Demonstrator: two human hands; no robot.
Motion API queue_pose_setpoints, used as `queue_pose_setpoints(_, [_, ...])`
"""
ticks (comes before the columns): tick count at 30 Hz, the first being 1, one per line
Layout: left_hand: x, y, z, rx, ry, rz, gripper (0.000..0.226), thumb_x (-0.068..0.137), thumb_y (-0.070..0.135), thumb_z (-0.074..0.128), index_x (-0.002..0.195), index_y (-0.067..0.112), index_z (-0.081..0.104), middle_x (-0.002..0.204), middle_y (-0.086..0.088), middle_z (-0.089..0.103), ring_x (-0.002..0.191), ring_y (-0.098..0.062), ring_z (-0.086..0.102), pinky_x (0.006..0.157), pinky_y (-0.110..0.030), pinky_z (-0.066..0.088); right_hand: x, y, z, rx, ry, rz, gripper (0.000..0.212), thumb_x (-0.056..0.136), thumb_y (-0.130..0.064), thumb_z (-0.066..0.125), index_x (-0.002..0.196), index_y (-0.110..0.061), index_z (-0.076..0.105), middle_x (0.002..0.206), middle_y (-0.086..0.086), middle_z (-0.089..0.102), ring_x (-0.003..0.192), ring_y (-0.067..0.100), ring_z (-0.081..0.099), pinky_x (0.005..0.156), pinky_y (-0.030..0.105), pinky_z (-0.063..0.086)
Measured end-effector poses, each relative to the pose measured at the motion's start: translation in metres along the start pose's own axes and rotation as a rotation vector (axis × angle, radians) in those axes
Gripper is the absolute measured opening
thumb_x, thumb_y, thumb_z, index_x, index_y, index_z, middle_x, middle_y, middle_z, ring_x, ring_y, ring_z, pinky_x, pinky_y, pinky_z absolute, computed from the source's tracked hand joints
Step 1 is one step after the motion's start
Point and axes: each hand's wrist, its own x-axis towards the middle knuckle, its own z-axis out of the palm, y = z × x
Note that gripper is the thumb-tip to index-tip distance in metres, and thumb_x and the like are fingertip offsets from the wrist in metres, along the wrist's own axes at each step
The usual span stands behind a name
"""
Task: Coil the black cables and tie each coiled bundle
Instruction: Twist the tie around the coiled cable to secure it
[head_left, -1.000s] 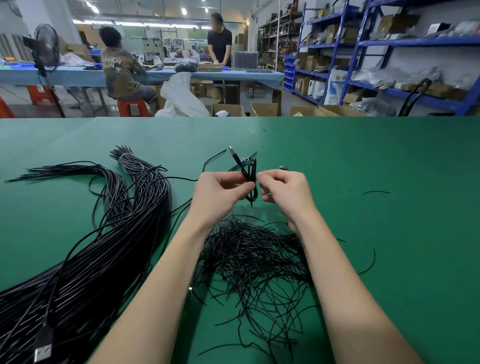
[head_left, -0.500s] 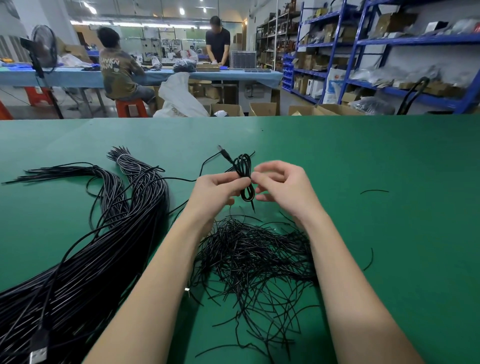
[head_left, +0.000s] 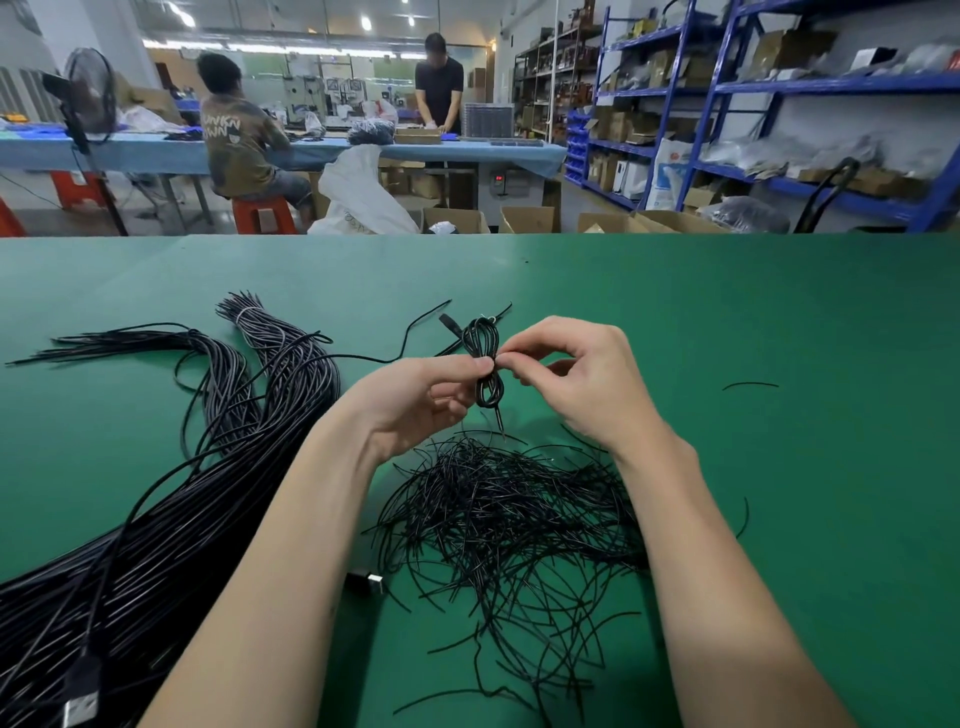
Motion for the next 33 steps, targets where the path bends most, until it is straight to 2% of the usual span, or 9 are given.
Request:
queue_pose_setpoints(5, [-0.009, 0.012, -0.004, 0.288, 0.061, 0.08, 0.024, 0.075, 0.013, 0.082, 0.095, 0.002, 0.076, 0.066, 0.003, 0.065, 0.059, -0.007, 0.055, 0.063, -0.014, 0.052, 0.005, -0.011, -0.001, -0.079, -0.107, 0.059, 0.007, 0.091, -0.019, 0.076, 0.085, -0.022, 0.077, 0.075, -0.011, 0.072, 0.071, 0.014, 0.07, 0.071, 0.033, 0.059])
queue_pose_setpoints(9, [-0.014, 0.017, -0.003, 0.777, 0.233, 0.351, 0.011, 0.081, 0.017, 0.082, 0.09, 0.022, 0.083, 0.072, 0.006, 0.076, 0.066, -0.003, 0.07, 0.066, -0.011, 0.053, 0.006, -0.015, 0.009, -0.088, -0.122, 0.201, 0.015, 0.091, -0.018, 0.075, 0.077, -0.024, 0.073, 0.062, -0.007, 0.071, 0.06, 0.008, 0.069, 0.064, 0.018, 0.054])
queue_pose_setpoints(12, [-0.008, 0.008, 0.005, 0.99, 0.33, 0.673, 0.014, 0.082, 0.018, 0.082, 0.095, 0.023, 0.082, 0.077, 0.006, 0.077, 0.057, 0.001, 0.062, 0.058, -0.009, 0.045, 0.006, -0.01, 0.012, 0.249, -0.056, 0.421, 0.014, 0.094, -0.005, 0.07, 0.082, -0.01, 0.073, 0.064, 0.0, 0.07, 0.055, 0.006, 0.065, 0.062, 0.017, 0.054])
queue_pose_setpoints(16, [0.004, -0.009, 0.017, 1.043, 0.347, 1.053, 0.023, 0.083, 0.001, 0.076, 0.105, 0.01, 0.079, 0.098, -0.003, 0.077, 0.078, -0.008, 0.069, 0.079, -0.014, 0.053, 0.004, -0.002, 0.007, 0.7, 0.045, 0.603, 0.009, 0.097, 0.0, 0.064, 0.09, 0.0, 0.071, 0.064, -0.002, 0.068, 0.061, 0.009, 0.063, 0.061, 0.017, 0.054])
queue_pose_setpoints(20, [0.013, -0.015, 0.017, 0.539, 0.31, 0.668, 0.03, 0.089, -0.004, 0.067, 0.109, 0.016, 0.074, 0.11, -0.003, 0.073, 0.087, -0.008, 0.07, 0.074, -0.014, 0.052, 0.002, 0.003, 0.007, 0.314, 0.187, 0.271, 0.014, 0.092, -0.005, 0.073, 0.083, -0.016, 0.074, 0.067, -0.004, 0.073, 0.061, 0.011, 0.07, 0.066, 0.021, 0.058])
queue_pose_setpoints(24, [0.008, -0.008, 0.003, -0.139, 0.086, 0.117, 0.017, 0.097, 0.023, 0.061, 0.091, 0.012, 0.074, 0.092, -0.006, 0.069, 0.061, -0.009, 0.058, 0.056, -0.019, 0.045, 0.0, 0.005, 0.011, 0.085, 0.188, 0.046, 0.011, 0.09, -0.014, 0.077, 0.085, -0.023, 0.075, 0.076, -0.011, 0.073, 0.07, 0.009, 0.071, 0.065, 0.017, 0.054])
queue_pose_setpoints(27, [0.004, -0.007, -0.003, 0.004, 0.05, 0.044, 0.021, 0.079, 0.039, 0.074, 0.08, 0.018, 0.081, 0.081, 0.005, 0.07, 0.061, -0.005, 0.055, 0.056, -0.016, 0.044, -0.001, 0.003, 0.013, 0.138, 0.116, 0.075, 0.014, 0.09, -0.01, 0.077, 0.085, -0.023, 0.074, 0.077, -0.01, 0.073, 0.071, 0.012, 0.072, 0.067, 0.024, 0.058])
queue_pose_setpoints(30, [0.004, -0.008, -0.002, 0.038, 0.074, 0.116, 0.045, 0.068, 0.028, 0.081, 0.108, 0.009, 0.075, 0.092, -0.001, 0.068, 0.076, -0.012, 0.05, 0.068, -0.022, 0.037, 0.0, 0.001, 0.014, 0.258, 0.073, 0.189, 0.012, 0.089, -0.004, 0.076, 0.084, -0.015, 0.076, 0.071, -0.004, 0.074, 0.063, 0.013, 0.073, 0.068, 0.026, 0.06])
queue_pose_setpoints(33, [0.002, -0.005, -0.002, 0.22, 0.179, 0.273, 0.042, 0.072, 0.028, 0.083, 0.111, 0.011, 0.076, 0.102, 0.0, 0.076, 0.084, -0.009, 0.06, 0.077, -0.023, 0.043, 0.002, -0.001, 0.011, 0.422, 0.029, 0.301, 0.012, 0.09, 0.0, 0.073, 0.083, -0.009, 0.075, 0.064, -0.001, 0.071, 0.059, 0.011, 0.069, 0.065, 0.023, 0.06])
